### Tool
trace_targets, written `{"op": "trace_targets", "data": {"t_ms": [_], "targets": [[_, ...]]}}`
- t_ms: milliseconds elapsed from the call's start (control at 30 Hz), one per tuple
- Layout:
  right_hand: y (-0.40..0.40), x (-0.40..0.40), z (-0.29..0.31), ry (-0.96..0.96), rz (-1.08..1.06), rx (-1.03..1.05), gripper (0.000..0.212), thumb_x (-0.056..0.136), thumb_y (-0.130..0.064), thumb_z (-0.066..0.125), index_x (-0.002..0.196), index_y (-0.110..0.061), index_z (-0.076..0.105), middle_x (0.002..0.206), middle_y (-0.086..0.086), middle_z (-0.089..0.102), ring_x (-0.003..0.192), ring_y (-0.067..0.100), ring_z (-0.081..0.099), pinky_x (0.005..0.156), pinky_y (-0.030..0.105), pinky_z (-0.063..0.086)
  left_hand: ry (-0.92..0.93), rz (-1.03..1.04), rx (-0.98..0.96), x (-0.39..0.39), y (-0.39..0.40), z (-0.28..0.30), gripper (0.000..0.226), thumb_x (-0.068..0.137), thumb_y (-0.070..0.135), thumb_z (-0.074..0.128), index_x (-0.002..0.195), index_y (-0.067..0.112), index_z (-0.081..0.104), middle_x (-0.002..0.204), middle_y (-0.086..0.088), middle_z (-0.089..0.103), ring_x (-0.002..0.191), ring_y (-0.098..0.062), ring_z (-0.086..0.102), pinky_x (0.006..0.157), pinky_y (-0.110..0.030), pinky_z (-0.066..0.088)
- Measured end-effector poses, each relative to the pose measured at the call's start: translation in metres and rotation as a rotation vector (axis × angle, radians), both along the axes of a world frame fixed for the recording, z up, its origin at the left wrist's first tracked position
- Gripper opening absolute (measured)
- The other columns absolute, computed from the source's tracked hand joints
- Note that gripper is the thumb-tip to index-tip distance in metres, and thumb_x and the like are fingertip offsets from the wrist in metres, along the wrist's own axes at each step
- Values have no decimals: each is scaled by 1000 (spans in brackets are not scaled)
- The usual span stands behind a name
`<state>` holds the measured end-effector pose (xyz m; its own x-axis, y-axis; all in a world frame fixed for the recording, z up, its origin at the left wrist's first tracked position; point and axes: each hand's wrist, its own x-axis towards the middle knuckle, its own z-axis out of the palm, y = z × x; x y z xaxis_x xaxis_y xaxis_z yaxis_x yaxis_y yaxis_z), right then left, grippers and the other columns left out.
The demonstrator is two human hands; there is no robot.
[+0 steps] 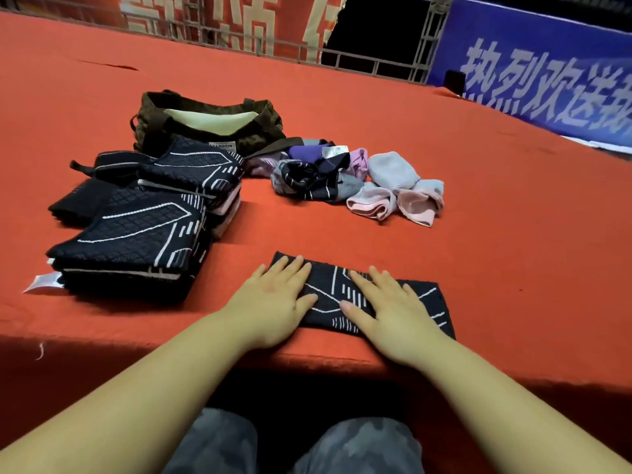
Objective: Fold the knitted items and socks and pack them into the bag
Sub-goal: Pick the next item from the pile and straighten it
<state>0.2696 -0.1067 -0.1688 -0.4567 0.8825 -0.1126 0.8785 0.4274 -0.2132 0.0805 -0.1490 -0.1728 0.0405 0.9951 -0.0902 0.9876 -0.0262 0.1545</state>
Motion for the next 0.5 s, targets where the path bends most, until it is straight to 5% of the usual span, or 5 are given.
{"op": "trace_targets", "data": {"t_ms": [233, 333, 400, 500], "targets": [[-3, 45, -2, 1, -135, 9, 68, 93, -60, 29, 151, -33, 6, 160, -4, -4, 146, 11, -6, 119, 36, 0, 92, 16, -25, 1, -4, 4, 61, 101, 45, 18, 152, 18, 1, 160, -1, -6, 147, -18, -6, 119, -41, -3], [-4, 58, -7, 162, -392, 104, 78, 84, -64, 49, 147, -25, 26, 158, 6, 13, 146, 21, 7, 118, 40, 11, 66, -70, 255, 16, -7, 5, 50, 96, 28, 38, 143, 12, 37, 153, -15, 28, 141, -31, 28, 114, -48, 21], [-3, 66, -10, 221, -561, 123, 76, 77, -66, 56, 137, -21, 45, 154, 12, 26, 145, 26, 14, 117, 42, 16, -125, -165, 470, 33, -8, 6, 45, 82, 21, 51, 125, 13, 60, 129, -12, 58, 117, -32, 55, 101, -45, 43], [-4, 67, -14, 269, -608, 142, 55, 72, -62, 64, 106, -19, 66, 136, 12, 50, 137, 29, 31, 110, 45, 28, -261, -181, 381, 68, -9, 9, 35, 92, 29, 49, 126, 26, 58, 117, 2, 55, 112, -20, 49, 100, -34, 37]]}}
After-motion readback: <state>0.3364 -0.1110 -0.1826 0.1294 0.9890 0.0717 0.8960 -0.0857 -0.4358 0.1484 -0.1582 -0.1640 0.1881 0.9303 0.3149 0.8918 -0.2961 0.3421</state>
